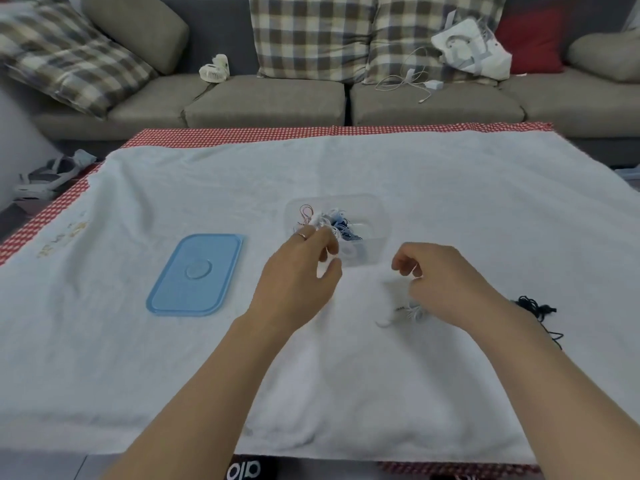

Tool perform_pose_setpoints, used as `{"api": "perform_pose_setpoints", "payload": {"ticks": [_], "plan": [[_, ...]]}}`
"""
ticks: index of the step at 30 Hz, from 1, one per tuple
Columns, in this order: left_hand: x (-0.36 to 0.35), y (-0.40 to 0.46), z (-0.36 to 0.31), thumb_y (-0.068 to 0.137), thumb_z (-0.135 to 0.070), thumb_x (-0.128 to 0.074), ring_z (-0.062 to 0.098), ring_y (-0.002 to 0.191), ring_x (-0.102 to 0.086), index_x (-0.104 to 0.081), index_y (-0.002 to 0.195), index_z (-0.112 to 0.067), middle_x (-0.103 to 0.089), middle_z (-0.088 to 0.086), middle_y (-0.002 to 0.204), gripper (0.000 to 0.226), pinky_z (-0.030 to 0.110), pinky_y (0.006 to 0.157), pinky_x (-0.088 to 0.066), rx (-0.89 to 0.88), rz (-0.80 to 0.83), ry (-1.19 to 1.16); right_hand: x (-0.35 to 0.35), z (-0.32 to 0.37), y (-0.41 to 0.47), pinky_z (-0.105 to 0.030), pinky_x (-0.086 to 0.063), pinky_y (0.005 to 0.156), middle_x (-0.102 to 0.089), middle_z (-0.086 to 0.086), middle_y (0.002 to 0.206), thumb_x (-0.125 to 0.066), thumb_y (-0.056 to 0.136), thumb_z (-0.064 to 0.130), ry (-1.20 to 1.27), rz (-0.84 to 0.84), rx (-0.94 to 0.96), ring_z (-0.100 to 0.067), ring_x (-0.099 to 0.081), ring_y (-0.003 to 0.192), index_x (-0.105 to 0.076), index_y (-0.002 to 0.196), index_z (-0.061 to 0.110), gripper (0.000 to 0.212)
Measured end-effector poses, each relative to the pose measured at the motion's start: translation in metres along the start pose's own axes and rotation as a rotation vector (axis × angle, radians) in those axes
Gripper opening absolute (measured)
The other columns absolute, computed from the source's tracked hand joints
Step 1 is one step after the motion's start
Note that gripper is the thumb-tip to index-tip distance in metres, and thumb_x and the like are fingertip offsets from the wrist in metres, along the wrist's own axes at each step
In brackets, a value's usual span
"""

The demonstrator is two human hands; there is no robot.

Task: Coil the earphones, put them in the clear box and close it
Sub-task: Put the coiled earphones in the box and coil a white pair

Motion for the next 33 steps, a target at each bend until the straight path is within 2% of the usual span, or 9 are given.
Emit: {"api": "perform_pose_setpoints", "payload": {"ticks": [4,8,10,15,19,25,29,31,33], "plan": [[-0.032,-0.023,-0.004,0.093,-0.032,-0.064,0.002,0.076,-0.049,-0.062,0.11,-0.027,-0.059,-0.012,0.094,0.018,0.028,0.076,-0.047,0.024,0.37,0.017,-0.021,-0.011,-0.017,-0.034,-0.047,0.09,-0.057,0.006,0.113,-0.055,0.085,0.009,-0.179,0.188,0.002,-0.018,-0.055,0.105,-0.061,0.119,0.028,0.04],[-0.048,-0.04,-0.01,0.091,-0.031,-0.068,0.0,0.075,-0.053,-0.065,0.114,-0.027,-0.063,-0.01,0.096,0.024,0.026,0.079,-0.049,0.073,0.545,-0.036,-0.027,-0.016,-0.023,-0.026,-0.045,0.067,-0.058,0.006,0.106,-0.057,0.082,0.011,-0.186,0.202,-0.012,-0.017,-0.059,0.095,-0.062,0.107,0.031,0.032],[-0.05,-0.044,-0.009,0.091,-0.03,-0.067,0.001,0.076,-0.054,-0.066,0.114,-0.026,-0.066,-0.007,0.098,0.024,0.027,0.081,-0.051,0.102,0.58,-0.045,-0.029,-0.017,-0.024,-0.027,-0.048,0.069,-0.059,0.005,0.106,-0.058,0.081,0.012,-0.185,0.216,-0.021,-0.018,-0.061,0.094,-0.063,0.1,0.03,0.026],[-0.023,-0.031,0.021,0.094,-0.02,-0.061,0.009,0.076,-0.056,-0.066,0.108,-0.023,-0.062,-0.011,0.089,0.015,0.025,0.07,-0.045,0.238,0.385,-0.06,-0.024,-0.009,-0.014,-0.022,-0.045,0.064,-0.06,0.008,0.091,-0.061,0.088,0.016,0.05,0.122,0.009,-0.012,-0.059,0.081,-0.07,0.095,0.024,0.015],[0.007,-0.02,0.064,0.092,-0.012,-0.058,0.022,0.091,-0.06,-0.061,0.109,-0.017,-0.065,0.001,0.099,0.018,0.032,0.075,-0.045,0.404,0.116,0.038,-0.024,0.008,-0.01,-0.034,-0.057,0.073,-0.064,-0.008,0.084,-0.052,0.089,0.003,0.641,0.109,-0.094,-0.022,-0.068,0.075,-0.069,0.107,0.017,0.028],[0.006,-0.015,0.101,0.102,-0.012,-0.048,0.028,0.119,-0.054,-0.051,0.144,-0.019,-0.054,0.011,0.13,0.043,0.037,0.094,-0.044,0.457,0.095,0.067,-0.04,0.043,-0.01,-0.035,-0.061,0.063,-0.055,-0.019,0.086,-0.038,0.089,-0.007,1.288,0.212,-0.274,-0.03,-0.067,0.072,-0.065,0.102,-0.001,0.031],[-0.005,-0.007,0.11,0.103,-0.007,-0.045,0.028,0.122,-0.055,-0.063,0.136,-0.017,-0.056,0.01,0.132,0.039,0.036,0.097,-0.043,0.432,0.116,0.113,-0.053,0.051,-0.005,-0.037,-0.061,0.069,-0.055,-0.015,0.077,-0.052,0.09,-0.002,1.285,0.265,-0.283,-0.029,-0.065,0.071,-0.06,0.088,-0.002,0.008],[-0.005,-0.004,0.113,0.1,-0.006,-0.049,0.026,0.114,-0.058,-0.07,0.124,-0.016,-0.059,0.007,0.124,0.033,0.035,0.089,-0.046,0.423,0.101,0.143,-0.056,0.05,0.001,-0.038,-0.058,0.075,-0.054,-0.012,0.073,-0.06,0.087,0.0,1.213,0.253,-0.27,-0.026,-0.064,0.069,-0.058,0.083,0.002,0.005],[-0.003,-0.003,0.115,0.099,-0.007,-0.05,0.024,0.104,-0.058,-0.071,0.116,-0.016,-0.059,0.005,0.112,0.028,0.033,0.08,-0.045,0.423,0.084,0.166,-0.06,0.047,0.007,-0.031,-0.053,0.067,-0.054,-0.01,0.071,-0.066,0.082,0.001,1.06,0.232,-0.239,-0.02,-0.062,0.061,-0.056,0.083,0.007,0.012]]}}
Point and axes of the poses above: each hand's wrist, its own y-axis towards the middle knuckle, its own x-axis out of the back of the hand, z = x × y, the point moved 7 cm from there along y, towards the middle knuckle
